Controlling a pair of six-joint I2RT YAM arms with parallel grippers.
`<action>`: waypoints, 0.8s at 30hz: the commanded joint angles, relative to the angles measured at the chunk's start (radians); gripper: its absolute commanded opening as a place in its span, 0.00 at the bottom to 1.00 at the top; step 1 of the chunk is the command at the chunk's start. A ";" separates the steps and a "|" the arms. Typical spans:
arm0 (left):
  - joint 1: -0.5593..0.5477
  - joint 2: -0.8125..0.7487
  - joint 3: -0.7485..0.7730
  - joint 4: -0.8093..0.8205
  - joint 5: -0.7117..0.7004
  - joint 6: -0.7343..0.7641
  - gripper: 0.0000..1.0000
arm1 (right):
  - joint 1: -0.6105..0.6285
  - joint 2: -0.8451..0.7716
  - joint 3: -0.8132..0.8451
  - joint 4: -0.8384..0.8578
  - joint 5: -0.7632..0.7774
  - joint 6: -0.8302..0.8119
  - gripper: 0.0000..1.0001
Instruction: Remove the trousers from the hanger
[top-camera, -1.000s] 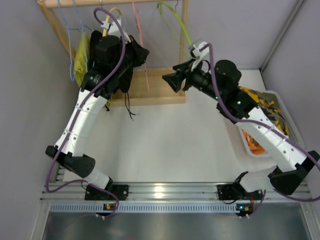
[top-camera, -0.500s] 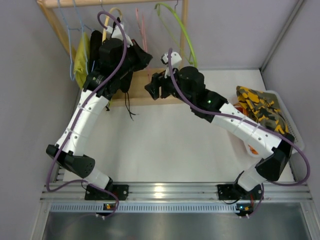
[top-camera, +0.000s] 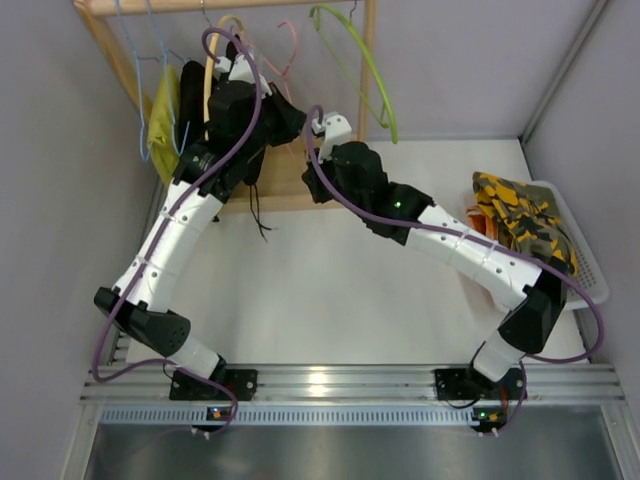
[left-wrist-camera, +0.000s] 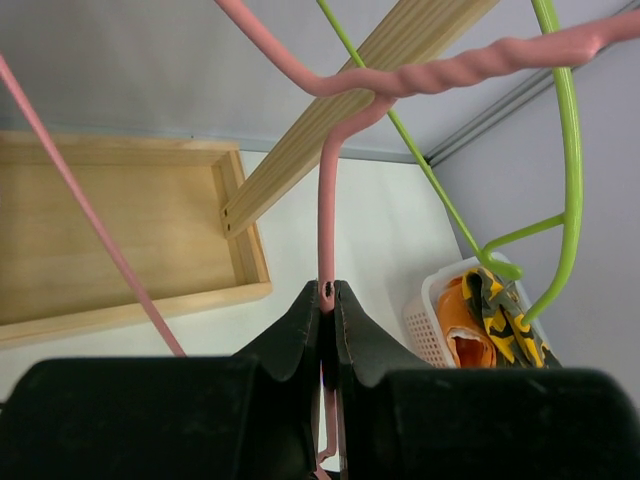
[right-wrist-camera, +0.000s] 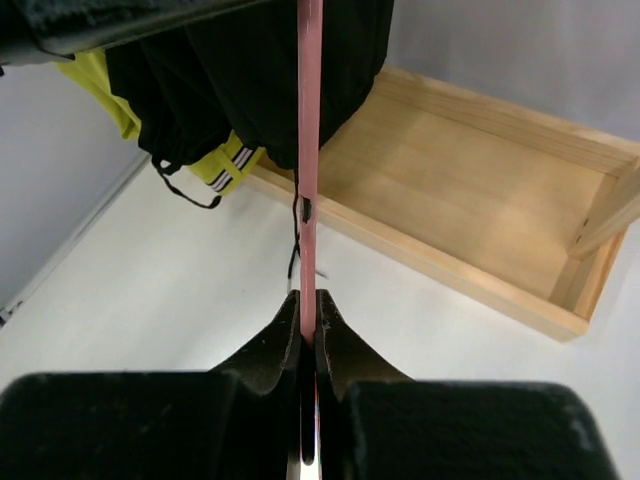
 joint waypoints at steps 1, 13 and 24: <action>-0.006 -0.024 0.001 0.051 -0.008 -0.001 0.00 | 0.015 -0.026 0.036 0.008 0.079 -0.019 0.00; -0.004 -0.044 -0.058 0.052 0.087 -0.014 0.39 | 0.007 -0.172 -0.070 -0.001 0.064 -0.030 0.00; -0.001 -0.173 -0.139 0.051 0.116 0.081 0.98 | -0.045 -0.244 -0.125 -0.065 -0.030 0.017 0.00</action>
